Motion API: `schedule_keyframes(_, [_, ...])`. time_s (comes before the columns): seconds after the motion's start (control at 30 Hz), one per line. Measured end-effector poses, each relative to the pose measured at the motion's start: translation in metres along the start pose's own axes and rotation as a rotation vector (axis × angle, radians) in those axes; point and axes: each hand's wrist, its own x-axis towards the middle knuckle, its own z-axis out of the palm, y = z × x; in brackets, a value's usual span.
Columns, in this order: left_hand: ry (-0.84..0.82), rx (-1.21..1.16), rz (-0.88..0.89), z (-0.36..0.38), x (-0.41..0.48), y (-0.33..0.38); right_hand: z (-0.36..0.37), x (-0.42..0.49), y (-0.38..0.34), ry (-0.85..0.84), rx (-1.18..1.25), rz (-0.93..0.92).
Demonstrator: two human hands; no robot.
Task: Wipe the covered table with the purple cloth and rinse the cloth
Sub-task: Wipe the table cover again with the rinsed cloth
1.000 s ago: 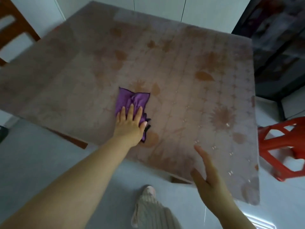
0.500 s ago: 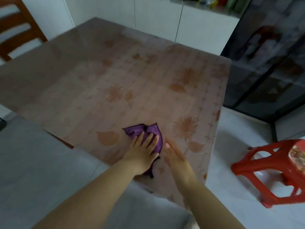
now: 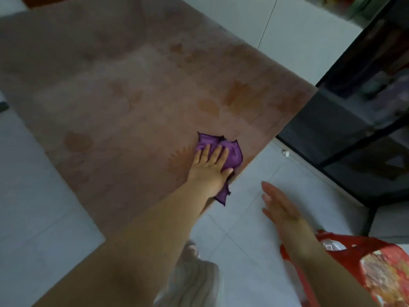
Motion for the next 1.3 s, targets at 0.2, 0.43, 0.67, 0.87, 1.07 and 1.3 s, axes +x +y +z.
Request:
schedule_keyframes(0.2, [0.126,-0.062,-0.598,-0.022,0.013,-0.09,0.003,0.069,-0.021,-0.194,-0.039,-0.089])
schedule_keyframes(0.43, [0.173,-0.099,-0.755,-0.031,0.066,-0.069,-0.034,0.141,-0.025,-0.325,-0.103,-0.142])
schedule_keyframes(0.67, [0.157,-0.086,-0.256,-0.045,0.24,0.054,-0.152,0.215,-0.022,-0.208,-0.249,-0.064])
schedule_keyframes(0.87, [0.055,-0.083,-0.185,-0.057,0.337,0.128,-0.227,0.268,-0.041,-0.022,-0.218,-0.06])
schedule_keyframes(1.07, [0.019,-0.084,-0.133,-0.042,0.305,0.151,-0.188,0.366,-0.091,-0.25,-0.297,-0.278])
schedule_keyframes(1.3, [0.149,0.039,-0.684,-0.001,0.174,0.113,-0.089,0.362,-0.084,-0.555,-1.029,-1.006])
